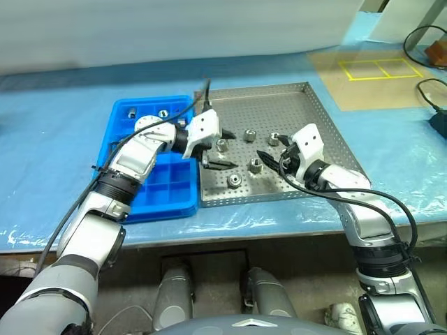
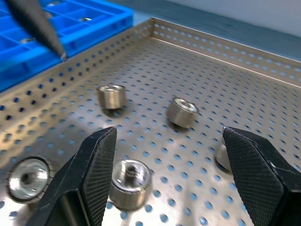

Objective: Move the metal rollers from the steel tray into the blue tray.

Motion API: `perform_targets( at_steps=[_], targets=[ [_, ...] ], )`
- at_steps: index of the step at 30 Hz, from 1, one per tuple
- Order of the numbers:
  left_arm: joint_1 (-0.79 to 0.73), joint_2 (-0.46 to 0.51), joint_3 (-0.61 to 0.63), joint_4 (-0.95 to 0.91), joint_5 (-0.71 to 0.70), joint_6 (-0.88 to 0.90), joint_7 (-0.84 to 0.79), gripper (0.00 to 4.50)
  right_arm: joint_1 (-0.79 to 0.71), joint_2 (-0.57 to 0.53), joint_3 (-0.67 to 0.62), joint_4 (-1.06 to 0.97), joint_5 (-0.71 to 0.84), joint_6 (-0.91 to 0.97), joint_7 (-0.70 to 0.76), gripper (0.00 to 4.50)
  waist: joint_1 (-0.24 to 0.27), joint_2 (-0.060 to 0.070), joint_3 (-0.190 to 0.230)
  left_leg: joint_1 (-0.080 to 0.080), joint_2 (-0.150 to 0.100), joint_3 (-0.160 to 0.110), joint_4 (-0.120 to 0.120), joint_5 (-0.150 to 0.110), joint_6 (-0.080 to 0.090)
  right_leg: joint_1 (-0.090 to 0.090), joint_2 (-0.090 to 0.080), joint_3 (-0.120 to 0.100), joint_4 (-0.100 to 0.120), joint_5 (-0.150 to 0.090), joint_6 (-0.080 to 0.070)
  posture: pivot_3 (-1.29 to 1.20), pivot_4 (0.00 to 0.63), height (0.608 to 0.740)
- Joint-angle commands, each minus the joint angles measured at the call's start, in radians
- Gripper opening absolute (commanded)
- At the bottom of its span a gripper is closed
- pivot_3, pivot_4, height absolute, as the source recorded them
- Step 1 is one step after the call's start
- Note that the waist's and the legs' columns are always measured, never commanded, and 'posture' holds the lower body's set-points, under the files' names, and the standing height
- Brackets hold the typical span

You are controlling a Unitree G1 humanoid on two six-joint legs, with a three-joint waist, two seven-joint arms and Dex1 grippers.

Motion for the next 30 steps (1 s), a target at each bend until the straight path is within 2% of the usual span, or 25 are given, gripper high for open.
perform_targets(
  at_steps=[1,9,14,30],
  targets=[
    [-0.046,-0.029,-0.029,0.081,0.046,-0.082,-0.051,4.05,0.021,0.022,-0.023,-0.079,-0.001,0.001,-0.047,3.67,-0.002,0.0,0.0,0.0,0.0,0.0,0.0,0.0,0.0,0.0,0.0,0.0,0.0,0.0,0.0,-0.4,0.15,0.74],
    [-0.077,-0.106,-0.03,0.249,0.123,-0.177,-0.042,4.05,0.069,0.017,-0.042,-0.116,-0.009,0.015,-0.092,3.67,-0.024,0.0,0.0,-0.001,0.0,0.0,0.0,-0.001,0.002,0.0,0.0,0.0,-0.001,0.0,0.0,-0.45,0.15,0.74],
    [-0.071,-0.122,-0.026,0.275,0.138,-0.195,-0.063,4.05,0.079,0.007,-0.04,-0.125,-0.011,0.024,-0.1,3.67,-0.028,0.0,0.0,0.0,0.0,0.0,0.002,-0.002,0.003,0.001,0.0,0.0,-0.001,0.0,0.0,-0.45,0.15,0.74],
    [-0.022,-0.138,-0.051,0.304,0.246,-0.242,0.011,4.05,0.066,0.009,-0.026,-0.102,-0.027,0.018,-0.11,3.67,-0.03,0.0,0.0,-0.001,0.0,0.0,0.003,-0.003,0.005,0.001,0.0,0.0,0.0,0.0,0.0,-0.44,0.15,0.74]
  ],
)
